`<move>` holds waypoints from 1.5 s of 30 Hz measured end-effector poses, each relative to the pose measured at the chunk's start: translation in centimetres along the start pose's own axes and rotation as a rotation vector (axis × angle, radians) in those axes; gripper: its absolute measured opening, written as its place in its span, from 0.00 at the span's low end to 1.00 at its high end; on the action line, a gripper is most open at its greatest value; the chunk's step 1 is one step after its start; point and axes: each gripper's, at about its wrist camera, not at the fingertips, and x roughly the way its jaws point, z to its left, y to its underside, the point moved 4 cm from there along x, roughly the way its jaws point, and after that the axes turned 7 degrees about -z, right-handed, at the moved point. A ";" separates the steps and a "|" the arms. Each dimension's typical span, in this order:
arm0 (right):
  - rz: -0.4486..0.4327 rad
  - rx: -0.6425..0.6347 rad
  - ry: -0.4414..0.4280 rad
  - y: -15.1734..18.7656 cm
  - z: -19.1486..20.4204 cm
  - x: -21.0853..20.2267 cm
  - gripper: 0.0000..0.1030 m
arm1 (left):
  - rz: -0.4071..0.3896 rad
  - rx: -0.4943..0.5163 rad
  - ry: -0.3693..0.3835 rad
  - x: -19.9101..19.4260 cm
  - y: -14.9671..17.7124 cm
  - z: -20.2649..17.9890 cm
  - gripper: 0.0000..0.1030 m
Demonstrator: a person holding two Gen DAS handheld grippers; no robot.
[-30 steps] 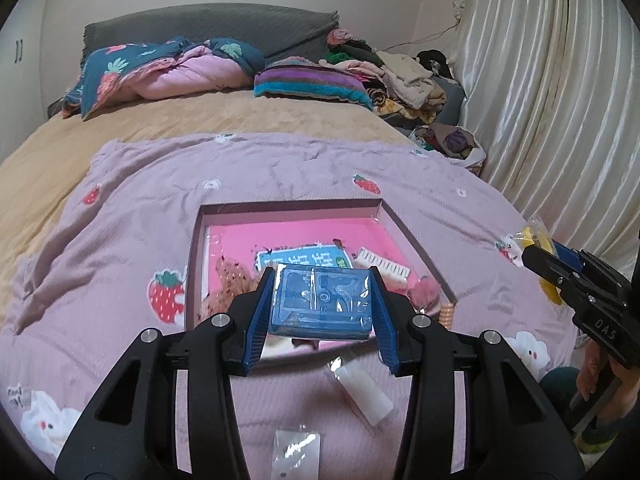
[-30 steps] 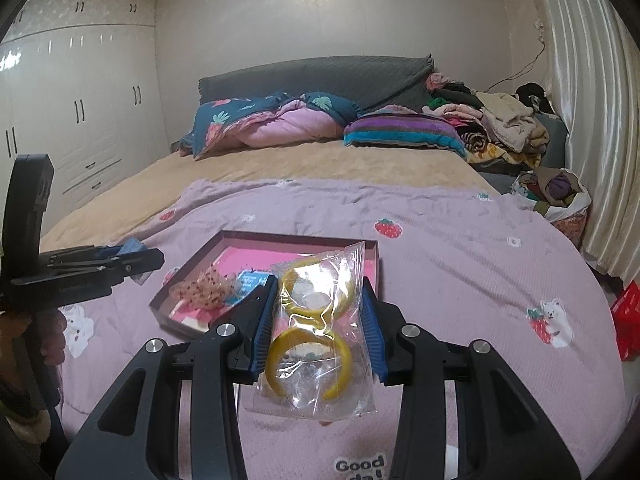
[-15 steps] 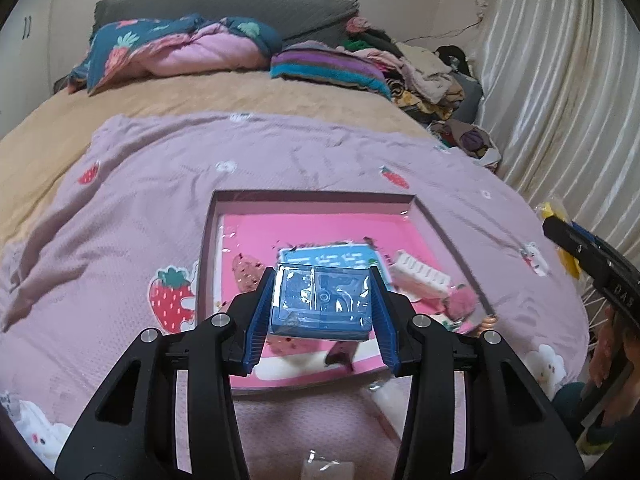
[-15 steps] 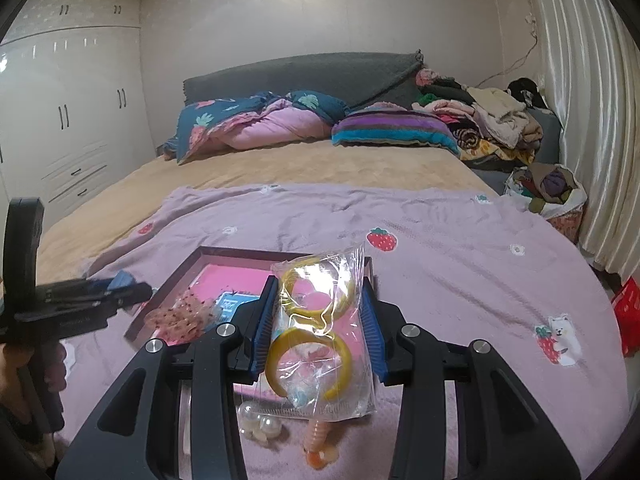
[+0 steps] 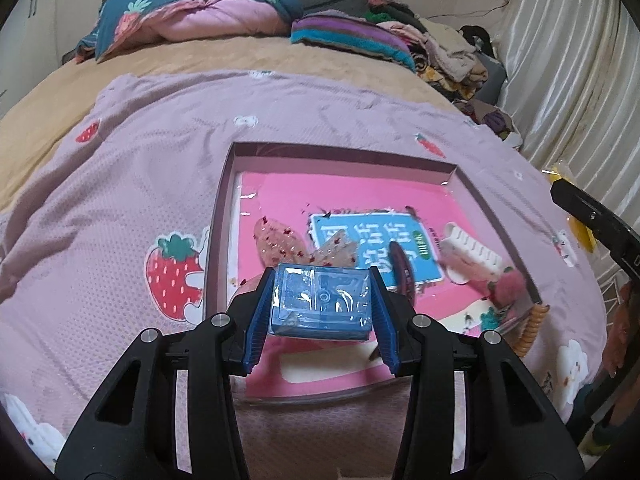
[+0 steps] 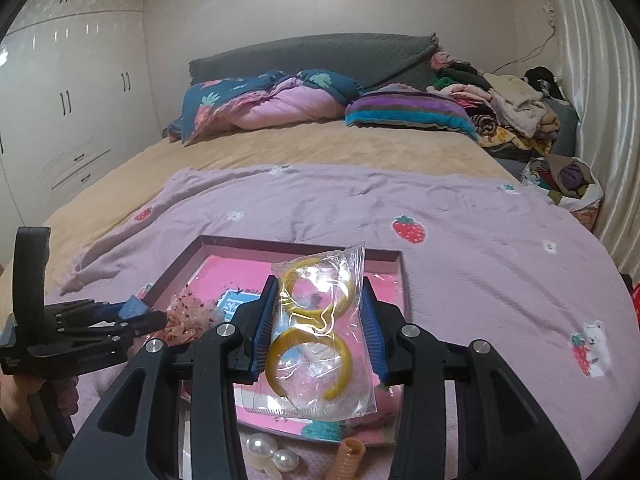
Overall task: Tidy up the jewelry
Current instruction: 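Carry the blue box and bagged yellow ties into the tray and open both tools, then withdraw both open tools from the tray toward the remaining accessories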
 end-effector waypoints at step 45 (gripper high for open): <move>0.147 -0.087 -0.072 5.9 3.4 4.3 0.63 | -0.003 -0.037 -0.035 0.0 -0.1 1.7 0.57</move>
